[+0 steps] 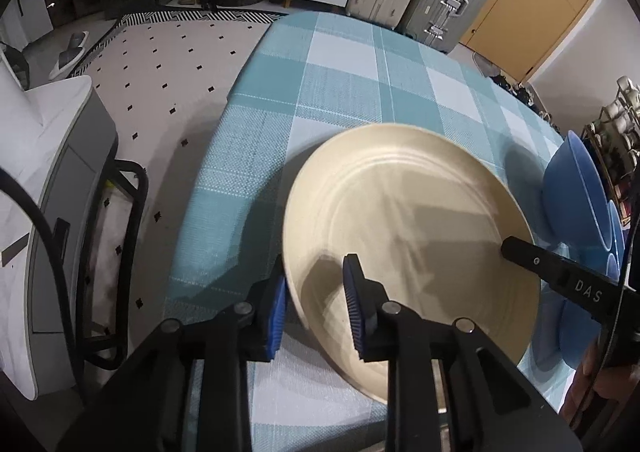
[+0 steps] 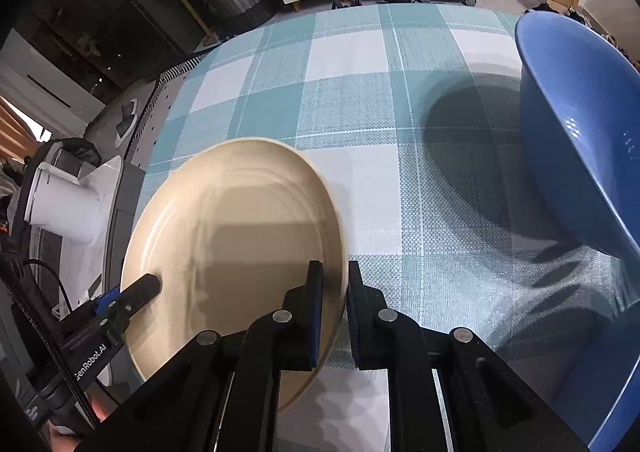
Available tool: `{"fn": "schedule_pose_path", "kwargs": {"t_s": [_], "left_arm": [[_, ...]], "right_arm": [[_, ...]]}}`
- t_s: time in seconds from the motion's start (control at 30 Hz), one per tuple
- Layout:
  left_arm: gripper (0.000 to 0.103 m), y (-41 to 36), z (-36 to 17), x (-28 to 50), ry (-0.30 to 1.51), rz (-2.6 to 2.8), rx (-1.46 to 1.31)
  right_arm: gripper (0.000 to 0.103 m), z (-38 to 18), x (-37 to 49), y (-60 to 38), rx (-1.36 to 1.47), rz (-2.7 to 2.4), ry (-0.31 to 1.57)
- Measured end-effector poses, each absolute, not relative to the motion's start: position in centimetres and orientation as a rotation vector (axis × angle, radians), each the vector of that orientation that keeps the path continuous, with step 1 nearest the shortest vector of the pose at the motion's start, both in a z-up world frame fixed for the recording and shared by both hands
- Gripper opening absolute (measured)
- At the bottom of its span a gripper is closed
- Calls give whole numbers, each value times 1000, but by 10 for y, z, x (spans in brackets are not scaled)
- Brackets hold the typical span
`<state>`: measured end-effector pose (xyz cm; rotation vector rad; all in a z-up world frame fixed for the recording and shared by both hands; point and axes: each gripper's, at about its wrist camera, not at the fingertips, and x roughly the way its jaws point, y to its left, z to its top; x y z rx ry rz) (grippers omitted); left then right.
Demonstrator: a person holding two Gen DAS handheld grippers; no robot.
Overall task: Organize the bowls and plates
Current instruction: 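Lower the cream plate with both grippers onto the plate stack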
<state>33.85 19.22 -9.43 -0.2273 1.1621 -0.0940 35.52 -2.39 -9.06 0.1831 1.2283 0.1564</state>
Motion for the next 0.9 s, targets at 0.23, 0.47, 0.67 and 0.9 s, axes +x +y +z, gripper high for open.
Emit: {"fn": "schedule_pose_path", "kwargs": {"t_s": [0.23,0.47,0.67,0.9], "left_arm": [[24,191,-94,333,1168,-82,-224],[24,193,-83,324,1140,-67,-224],[24,198,-69,310,1111,-63,-261],[24,192,-48,283,1076,-55,-242]], "right_arm": [[11,-89,347,-22,161,164,1209],[11,-73,339,-18,134,200,1156],[11,-61,328,-18,142,224,1139],[11,-39,298,-22,142,234,1102]]}}
